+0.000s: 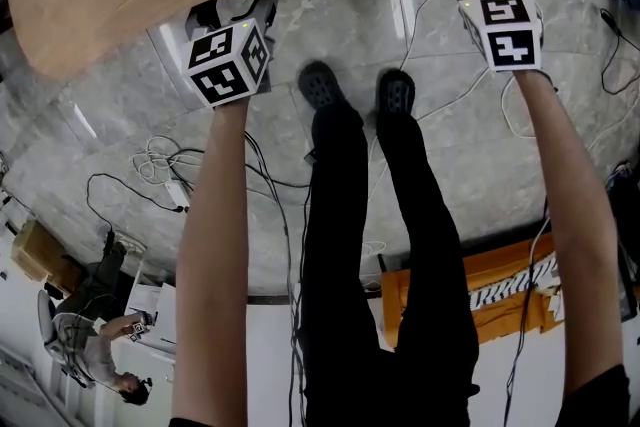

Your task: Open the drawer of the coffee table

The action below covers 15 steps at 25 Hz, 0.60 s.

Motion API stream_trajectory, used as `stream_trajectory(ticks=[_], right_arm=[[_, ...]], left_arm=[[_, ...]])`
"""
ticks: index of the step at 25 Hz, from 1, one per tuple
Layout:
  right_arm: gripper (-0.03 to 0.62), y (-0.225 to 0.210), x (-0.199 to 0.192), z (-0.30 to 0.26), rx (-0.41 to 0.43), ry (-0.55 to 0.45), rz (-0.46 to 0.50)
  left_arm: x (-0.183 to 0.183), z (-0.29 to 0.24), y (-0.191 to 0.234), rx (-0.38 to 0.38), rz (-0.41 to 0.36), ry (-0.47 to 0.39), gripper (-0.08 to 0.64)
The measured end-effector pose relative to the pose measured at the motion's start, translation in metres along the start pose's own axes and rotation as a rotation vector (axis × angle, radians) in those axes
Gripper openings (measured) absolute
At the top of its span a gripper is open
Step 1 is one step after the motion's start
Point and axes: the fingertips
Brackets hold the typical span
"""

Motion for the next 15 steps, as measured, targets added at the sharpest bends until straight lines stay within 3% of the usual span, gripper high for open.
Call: stream_trajectory(ticks=[15], right_arm=[[0.241, 0.0022, -0.0033, 0.0078, -0.037, 0.017, -0.022]], left_arm=[[-0.0076, 0.0069, -0.0027, 0.024, 0.018, 0.028, 0.408]])
Point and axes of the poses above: the fingertips, and each gripper's own axes: z backward along the fingers, y to its left, x out of its top, and after that the axes turned 7 degrees about -x, right-handed
